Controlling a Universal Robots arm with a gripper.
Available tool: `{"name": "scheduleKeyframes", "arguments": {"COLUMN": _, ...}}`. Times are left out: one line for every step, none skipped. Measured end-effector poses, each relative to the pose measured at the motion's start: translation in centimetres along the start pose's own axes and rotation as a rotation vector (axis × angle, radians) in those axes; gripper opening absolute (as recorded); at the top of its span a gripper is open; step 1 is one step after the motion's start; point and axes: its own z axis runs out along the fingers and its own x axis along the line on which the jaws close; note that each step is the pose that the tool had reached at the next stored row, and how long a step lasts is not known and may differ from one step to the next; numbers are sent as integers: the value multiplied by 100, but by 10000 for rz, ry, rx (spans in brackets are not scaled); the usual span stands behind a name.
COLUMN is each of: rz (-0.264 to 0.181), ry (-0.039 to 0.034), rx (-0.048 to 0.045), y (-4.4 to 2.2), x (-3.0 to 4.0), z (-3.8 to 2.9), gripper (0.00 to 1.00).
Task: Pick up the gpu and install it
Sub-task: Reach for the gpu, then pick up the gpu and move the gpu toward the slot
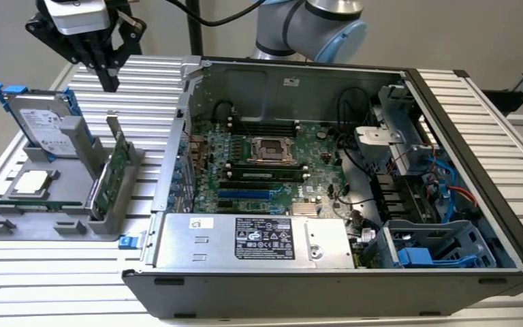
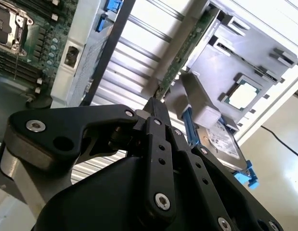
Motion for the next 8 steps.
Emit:
{"name": "scheduleKeyframes", "arguments": {"rz": -1, "ry": 0, "rx": 0, "y": -1, "x": 10, "z": 0, "gripper": 0}}
{"name": "scheduleKeyframes", "arguments": {"rz": -1, "ry": 0, "rx": 0, "y": -2, "x": 21, "z": -1, "gripper": 0}}
{"name": "scheduleKeyframes", "arguments": {"rz": 0, "ry": 0, "rx": 0, "y": -2, "x": 31, "z": -1, "gripper": 0}}
{"name": "scheduleKeyframes", "arguments": {"rz": 0, "ry": 0, "rx": 0, "y": -3, "x": 41, "z": -1, "gripper": 0}}
{"name": "scheduleKeyframes", "arguments": {"rz": 0, "ry": 0, "rx": 0, "y": -4, "x": 51, "z": -1, "gripper": 0}}
{"name": "scheduleKeyframes", "arguments": {"rz": 0, "ry": 0, "rx": 0, "y": -4, "x": 61, "z": -2, "gripper": 0}}
{"name": "scheduleKeyframes", "arguments": {"rz": 0, "ry": 0, "rx": 0, "y": -5, "x": 71, "z": -2, "gripper": 0}}
{"name": "scheduleKeyframes", "arguments": {"rz": 0, "ry": 0, "rx": 0, "y": -6, "x": 82, "z": -2, "gripper": 0}}
